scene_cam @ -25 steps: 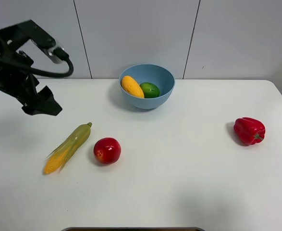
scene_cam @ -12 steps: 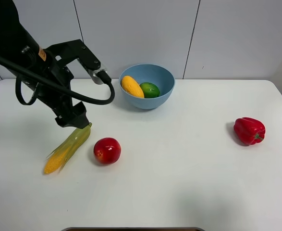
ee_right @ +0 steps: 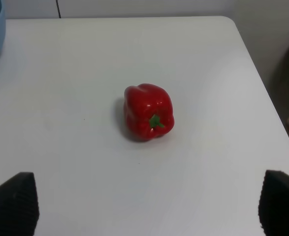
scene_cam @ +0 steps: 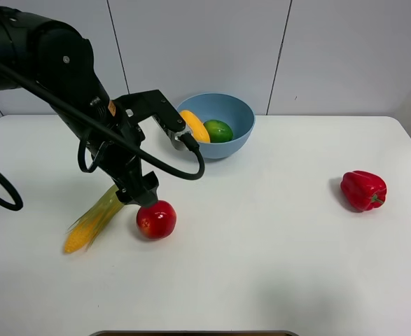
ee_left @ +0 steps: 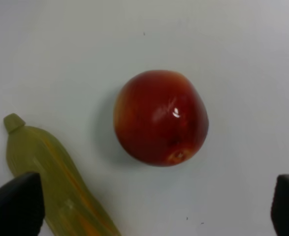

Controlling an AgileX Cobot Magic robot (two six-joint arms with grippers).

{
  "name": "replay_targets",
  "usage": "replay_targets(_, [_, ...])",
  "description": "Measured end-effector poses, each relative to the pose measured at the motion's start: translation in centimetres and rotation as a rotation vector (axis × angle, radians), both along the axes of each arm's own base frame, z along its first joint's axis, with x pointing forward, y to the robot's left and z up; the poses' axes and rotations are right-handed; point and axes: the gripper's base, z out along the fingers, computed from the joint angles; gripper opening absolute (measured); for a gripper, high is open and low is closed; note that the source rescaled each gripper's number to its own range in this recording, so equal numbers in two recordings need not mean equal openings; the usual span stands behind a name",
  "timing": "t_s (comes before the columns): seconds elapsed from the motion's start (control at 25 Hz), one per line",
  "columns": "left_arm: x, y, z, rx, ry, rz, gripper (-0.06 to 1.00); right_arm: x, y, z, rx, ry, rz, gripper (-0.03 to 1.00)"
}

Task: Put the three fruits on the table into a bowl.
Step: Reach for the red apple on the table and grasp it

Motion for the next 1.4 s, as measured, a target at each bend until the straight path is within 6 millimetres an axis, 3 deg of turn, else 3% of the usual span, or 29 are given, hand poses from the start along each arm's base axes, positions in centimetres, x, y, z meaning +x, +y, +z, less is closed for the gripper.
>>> replay_targets(0.6, [2.0, -1.6, -4.8, 0.007, 0.03, 0.038, 0.86, 0.0, 0.0, 0.0, 0.0, 0.0, 0.0, 1.0])
replay_targets(1.4, [1.0, -0.9, -9.3, -0.03, 0.038, 0.087, 0.86, 0.0, 0.0, 0.0, 0.0, 0.0, 0.0, 1.0])
